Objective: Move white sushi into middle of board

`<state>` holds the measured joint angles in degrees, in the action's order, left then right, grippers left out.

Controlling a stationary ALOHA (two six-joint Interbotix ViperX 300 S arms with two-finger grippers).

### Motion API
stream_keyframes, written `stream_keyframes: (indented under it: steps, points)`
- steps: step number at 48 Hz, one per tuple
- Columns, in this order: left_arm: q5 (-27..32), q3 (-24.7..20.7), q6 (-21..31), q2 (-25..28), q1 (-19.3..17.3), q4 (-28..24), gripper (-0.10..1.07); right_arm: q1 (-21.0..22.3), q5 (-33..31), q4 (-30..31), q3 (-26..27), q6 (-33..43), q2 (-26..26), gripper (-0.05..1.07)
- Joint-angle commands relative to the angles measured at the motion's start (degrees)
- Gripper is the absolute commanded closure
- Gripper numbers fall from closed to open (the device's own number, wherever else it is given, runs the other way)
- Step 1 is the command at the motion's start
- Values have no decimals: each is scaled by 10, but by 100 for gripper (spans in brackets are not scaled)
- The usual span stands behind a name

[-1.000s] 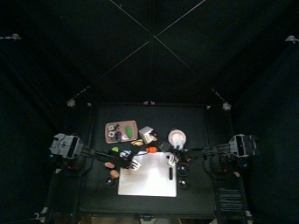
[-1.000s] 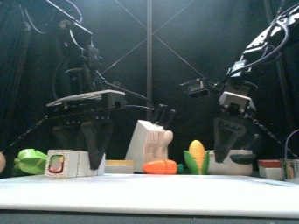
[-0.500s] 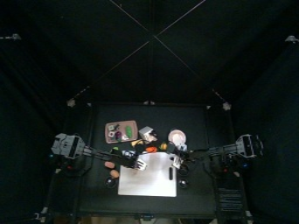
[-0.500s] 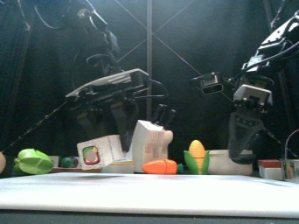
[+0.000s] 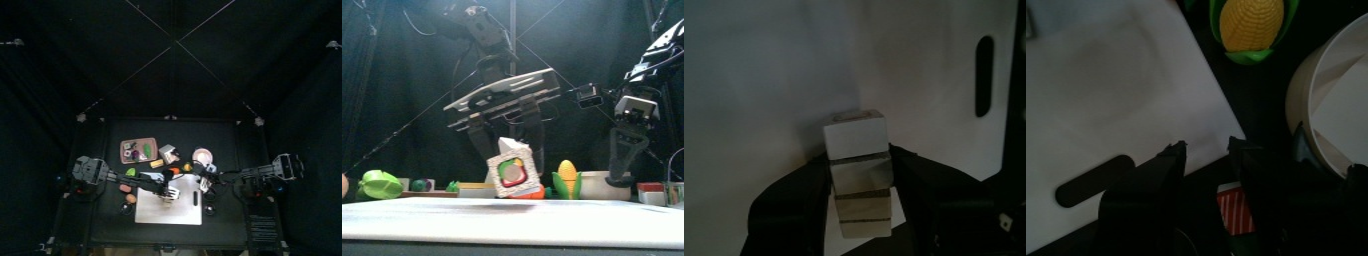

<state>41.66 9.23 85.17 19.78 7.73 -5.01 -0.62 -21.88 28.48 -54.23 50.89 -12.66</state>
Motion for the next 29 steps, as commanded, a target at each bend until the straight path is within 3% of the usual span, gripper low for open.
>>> stream_keyframes:
  steps: [1,8,20,29]
  points:
    - [2,-30,23,4,-2,-28,35,-1,3,3,7,1,-15,25]
    - [9,-25,56,4,-4,-62,35,-3,4,4,7,1,-15,25]
    - [15,-11,58,-5,-2,-69,32,-3,3,4,9,1,-14,25]
    - [-3,-4,55,-4,4,-68,19,-3,3,4,10,1,-14,25]
